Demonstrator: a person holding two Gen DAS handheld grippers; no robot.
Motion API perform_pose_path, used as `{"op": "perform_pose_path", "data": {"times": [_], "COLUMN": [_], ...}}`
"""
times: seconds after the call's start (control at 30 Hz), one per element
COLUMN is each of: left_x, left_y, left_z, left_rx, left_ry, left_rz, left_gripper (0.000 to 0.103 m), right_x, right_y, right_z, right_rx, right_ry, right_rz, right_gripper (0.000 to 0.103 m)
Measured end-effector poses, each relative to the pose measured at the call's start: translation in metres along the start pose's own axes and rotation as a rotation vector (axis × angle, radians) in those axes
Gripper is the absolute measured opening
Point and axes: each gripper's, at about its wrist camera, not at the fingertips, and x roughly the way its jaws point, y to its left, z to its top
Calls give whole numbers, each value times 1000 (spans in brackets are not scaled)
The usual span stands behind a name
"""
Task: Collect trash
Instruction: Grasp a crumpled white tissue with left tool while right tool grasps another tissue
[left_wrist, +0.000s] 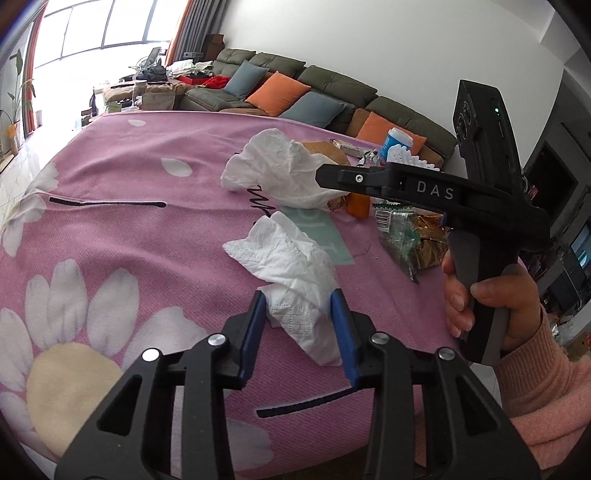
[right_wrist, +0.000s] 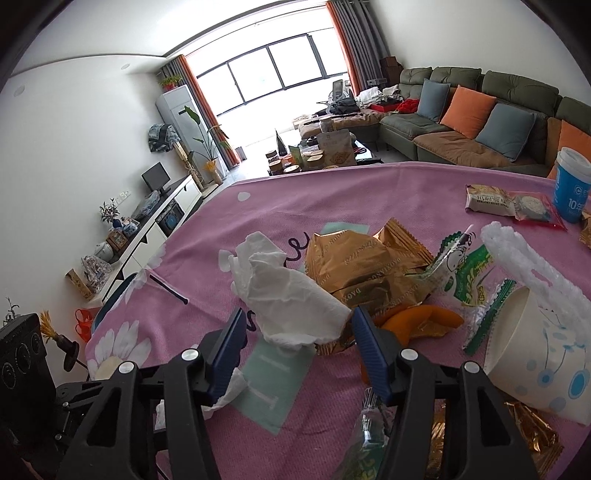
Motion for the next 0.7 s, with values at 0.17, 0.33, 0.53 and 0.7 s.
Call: {"op": "perform_pose_path", "data": {"times": [0.17,0.33,0.53,0.7], "left_x": [0,-4,-15,-25], "left_y": [1,4,9,17], "left_z": [-3,-4,-2,-2], "left_rx": [-5,-7,-11,-24], "left_ry": [-4,-18,-46,-70], "left_rz": [-6,2,22,55], "left_gripper": [24,14,8,7], "right_x": [2,3,-1,-4], "right_y": [2,3,6,10], "right_z": [1,1,0,1], "right_rx": [3,14,11,6], "right_ry": [6,13,3,-6], "right_rz": [3,18,40,61], "right_gripper": [43,23,8,5]}}
